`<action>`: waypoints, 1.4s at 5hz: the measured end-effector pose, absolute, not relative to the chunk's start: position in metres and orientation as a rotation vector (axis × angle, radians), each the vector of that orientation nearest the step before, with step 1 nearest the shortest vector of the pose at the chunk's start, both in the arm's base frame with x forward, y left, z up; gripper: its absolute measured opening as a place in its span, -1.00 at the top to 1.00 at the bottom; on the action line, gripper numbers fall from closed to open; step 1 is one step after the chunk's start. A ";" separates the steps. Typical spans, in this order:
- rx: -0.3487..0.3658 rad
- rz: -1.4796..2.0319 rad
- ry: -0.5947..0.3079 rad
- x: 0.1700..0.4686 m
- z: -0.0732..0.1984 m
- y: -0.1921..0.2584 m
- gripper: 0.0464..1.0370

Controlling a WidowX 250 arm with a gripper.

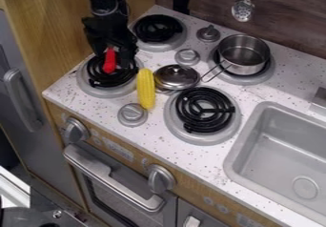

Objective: Move the pot lid on top of the bottom right burner

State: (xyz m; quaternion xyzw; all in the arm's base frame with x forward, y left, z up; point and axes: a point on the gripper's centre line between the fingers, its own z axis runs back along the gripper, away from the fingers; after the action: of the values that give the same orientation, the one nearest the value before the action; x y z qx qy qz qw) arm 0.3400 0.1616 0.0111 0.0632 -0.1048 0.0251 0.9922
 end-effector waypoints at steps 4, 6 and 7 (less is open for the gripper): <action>0.039 -0.130 -0.226 0.401 -0.020 0.089 -0.92; 0.030 -0.158 -0.194 0.426 -0.038 0.081 -0.92; 0.042 -0.155 -0.173 0.431 -0.046 0.085 -0.92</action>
State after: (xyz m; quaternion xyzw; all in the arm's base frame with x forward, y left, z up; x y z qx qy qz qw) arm 0.4307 0.0853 -0.0464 0.0211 -0.0864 -0.0771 0.9930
